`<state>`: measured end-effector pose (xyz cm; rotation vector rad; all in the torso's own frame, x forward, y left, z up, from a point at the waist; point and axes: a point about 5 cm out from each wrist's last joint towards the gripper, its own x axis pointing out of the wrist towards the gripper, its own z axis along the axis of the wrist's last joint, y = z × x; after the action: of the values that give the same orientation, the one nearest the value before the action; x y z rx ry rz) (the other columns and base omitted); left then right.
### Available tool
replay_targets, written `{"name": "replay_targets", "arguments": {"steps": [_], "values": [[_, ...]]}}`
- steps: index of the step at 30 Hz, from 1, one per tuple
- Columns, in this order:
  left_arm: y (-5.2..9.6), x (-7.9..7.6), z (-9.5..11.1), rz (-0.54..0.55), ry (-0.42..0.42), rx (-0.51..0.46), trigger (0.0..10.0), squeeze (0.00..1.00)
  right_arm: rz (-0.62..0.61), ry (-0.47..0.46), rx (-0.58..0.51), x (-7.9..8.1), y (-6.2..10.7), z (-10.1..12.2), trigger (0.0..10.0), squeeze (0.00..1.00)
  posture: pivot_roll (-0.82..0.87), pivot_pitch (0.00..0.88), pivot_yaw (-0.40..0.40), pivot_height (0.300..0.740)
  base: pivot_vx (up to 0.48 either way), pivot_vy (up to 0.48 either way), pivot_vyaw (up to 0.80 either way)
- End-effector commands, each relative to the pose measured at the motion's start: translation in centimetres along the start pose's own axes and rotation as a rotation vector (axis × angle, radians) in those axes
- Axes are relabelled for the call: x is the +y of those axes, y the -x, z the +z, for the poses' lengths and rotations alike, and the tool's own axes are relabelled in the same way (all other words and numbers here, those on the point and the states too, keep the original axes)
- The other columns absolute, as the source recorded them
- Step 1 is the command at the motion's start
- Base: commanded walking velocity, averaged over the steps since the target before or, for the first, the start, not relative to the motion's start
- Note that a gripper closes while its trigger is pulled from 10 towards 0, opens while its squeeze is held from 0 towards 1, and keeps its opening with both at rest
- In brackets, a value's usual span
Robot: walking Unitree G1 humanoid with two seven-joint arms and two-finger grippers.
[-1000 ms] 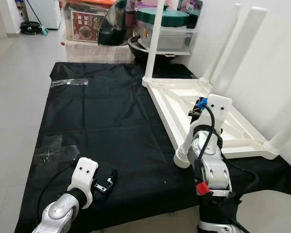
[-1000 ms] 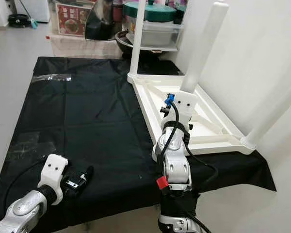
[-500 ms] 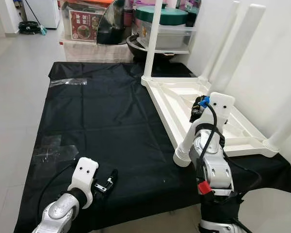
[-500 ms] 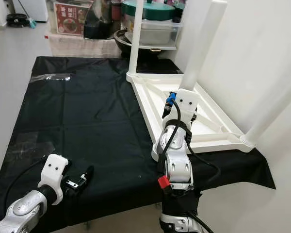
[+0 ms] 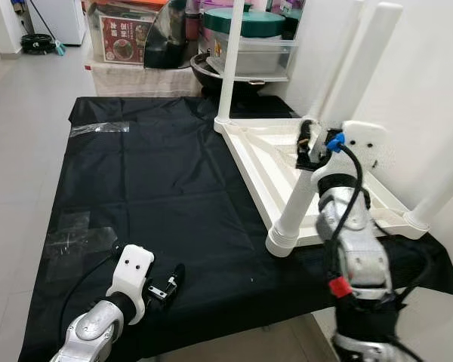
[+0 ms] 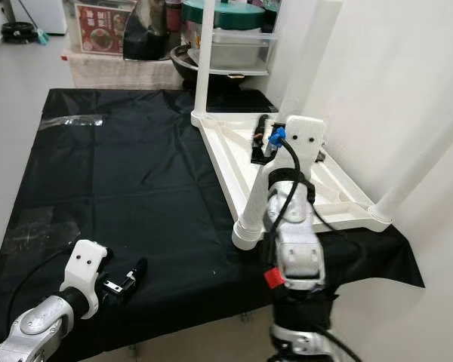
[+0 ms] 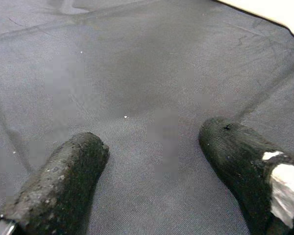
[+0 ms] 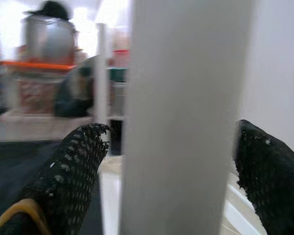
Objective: Building children table
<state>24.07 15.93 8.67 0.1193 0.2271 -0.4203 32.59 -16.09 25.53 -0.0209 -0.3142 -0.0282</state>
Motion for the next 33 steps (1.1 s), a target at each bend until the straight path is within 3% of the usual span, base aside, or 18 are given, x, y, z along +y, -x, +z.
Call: {"name": "replay_targets", "arguments": {"steps": [1,2,3,7,12,17,18,19,21,22,24,26,33], "values": [[-0.2,-0.3,-0.4,-0.018,0.0,0.018,10.0,0.0,0.102,0.026,0.06,-0.7,-0.6,-0.5,10.0,0.61,0.03,0.0,-0.119,0.74,0.0,0.0,0.0],[-0.2,-0.3,-0.4,-0.018,0.0,0.018,10.0,0.0,0.102,0.026,0.06,-0.7,-0.6,-0.5,10.0,0.61,0.03,0.0,-0.119,0.74,0.0,0.0,0.0],[-0.2,-0.3,-0.4,-0.019,-0.001,0.018,10.0,0.0,0.149,0.036,0.095,-1.3,-1.0,-0.7,10.0,0.0,0.03,0.0,-0.117,0.74,0.0,0.0,0.0],[-0.3,-0.3,-0.4,-0.02,-0.002,0.017,10.0,0.0,0.226,0.085,0.16,-2.8,-2.0,-1.0,10.0,0.0,0.03,0.0,-0.118,0.74,0.0,0.0,0.0],[-0.4,-0.3,-0.3,-0.017,-0.002,0.014,10.0,0.0,0.421,0.112,0.258,-5.2,-3.3,-1.1,10.0,0.0,0.03,0.0,-0.129,0.74,0.0,0.0,0.0],[-0.3,-0.2,-0.3,-0.011,-0.001,0.013,10.0,0.0,0.558,0.125,0.308,-5.8,-3.1,-1.4,10.0,0.0,0.04,0.0,-0.134,0.74,0.0,0.0,0.0],[-0.2,-0.2,-0.4,-0.01,-0.001,0.013,10.0,0.0,0.6,0.119,0.331,-6.0,-3.0,-1.6,7.2,0.0,0.04,0.0,-0.134,0.74,0.0,0.0,0.0],[-0.2,-0.2,-0.4,-0.01,-0.001,0.013,10.0,0.0,0.6,0.119,0.331,-6.0,-3.0,-1.6,7.2,0.0,0.04,0.0,-0.134,0.74,0.0,0.0,0.0],[-0.1,-0.2,-0.4,-0.008,-0.002,0.014,10.0,0.0,0.648,0.088,0.363,-6.4,-3.0,-1.8,2.1,0.0,0.05,0.0,-0.135,0.74,0.0,0.0,0.0],[0.0,-0.1,-0.4,-0.007,-0.003,0.015,10.0,0.0,0.663,0.072,0.369,-6.5,-3.0,-1.8,0.0,0.0,0.05,0.0,-0.134,0.74,0.0,0.0,0.0],[0.0,-0.1,-0.4,-0.007,-0.003,0.015,10.0,0.0,0.663,0.072,0.369,-6.5,-3.0,-1.8,0.0,0.0,0.05,0.0,-0.134,0.74,0.0,0.0,0.0],[0.0,0.1,-0.4,-0.005,-0.009,0.016,10.0,0.0,0.754,-0.018,0.406,-7.4,-3.0,-1.7,0.0,0.0,0.05,0.0,-0.131,0.74,0.0,0.0,0.0],[-0.2,0.1,-0.3,-0.011,-0.016,0.015,10.0,0.0,0.745,-0.044,0.441,-8.6,-3.3,-2.4,0.0,0.0,0.05,0.0,-0.131,0.74,0.0,0.0,0.0]]}}
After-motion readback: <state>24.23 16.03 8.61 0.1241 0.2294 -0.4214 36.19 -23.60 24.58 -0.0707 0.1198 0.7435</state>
